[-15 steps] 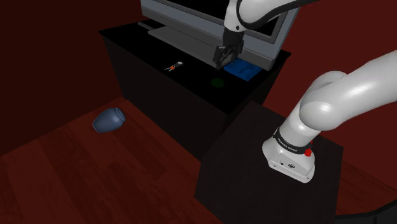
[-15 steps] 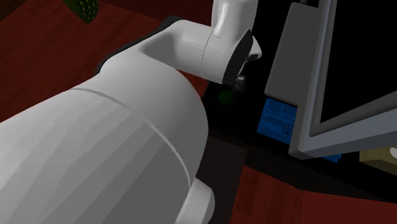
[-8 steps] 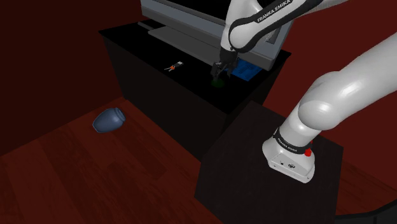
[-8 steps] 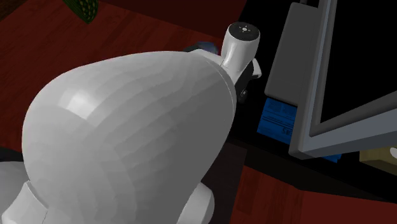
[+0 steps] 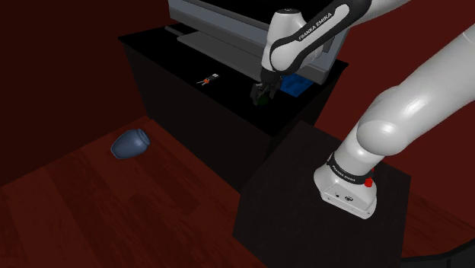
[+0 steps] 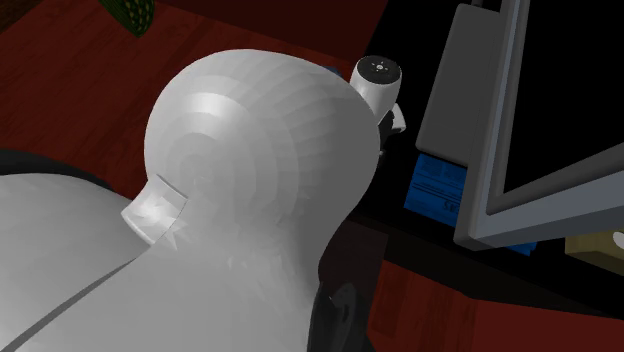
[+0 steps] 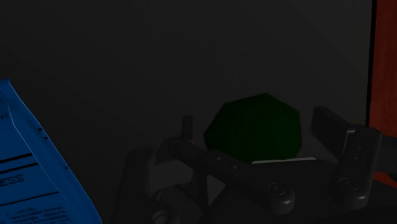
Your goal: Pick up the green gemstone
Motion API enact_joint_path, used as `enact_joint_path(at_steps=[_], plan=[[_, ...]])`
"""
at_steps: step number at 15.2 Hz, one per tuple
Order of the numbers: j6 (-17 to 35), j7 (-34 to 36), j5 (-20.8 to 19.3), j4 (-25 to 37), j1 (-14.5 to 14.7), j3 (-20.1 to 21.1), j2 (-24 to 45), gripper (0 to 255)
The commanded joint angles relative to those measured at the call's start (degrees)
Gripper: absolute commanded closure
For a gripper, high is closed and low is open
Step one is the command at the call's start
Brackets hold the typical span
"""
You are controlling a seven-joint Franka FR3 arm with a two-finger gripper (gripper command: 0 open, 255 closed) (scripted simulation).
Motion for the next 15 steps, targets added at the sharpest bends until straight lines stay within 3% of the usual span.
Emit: enact_joint_path(at_steps=[1, 2, 11, 15], plan=[[0.5, 0.0, 0.0, -0.1, 0.0, 0.0, 0.3, 0], [0.5, 0.0, 0.0, -0.2, 0.0, 0.0, 0.2, 255], [0.5, 0.0, 0.0, -0.1, 0.0, 0.0, 0.3, 255], [-3.6, 0.0, 0.0, 0.8, 0.0, 0.1, -2.8, 255]])
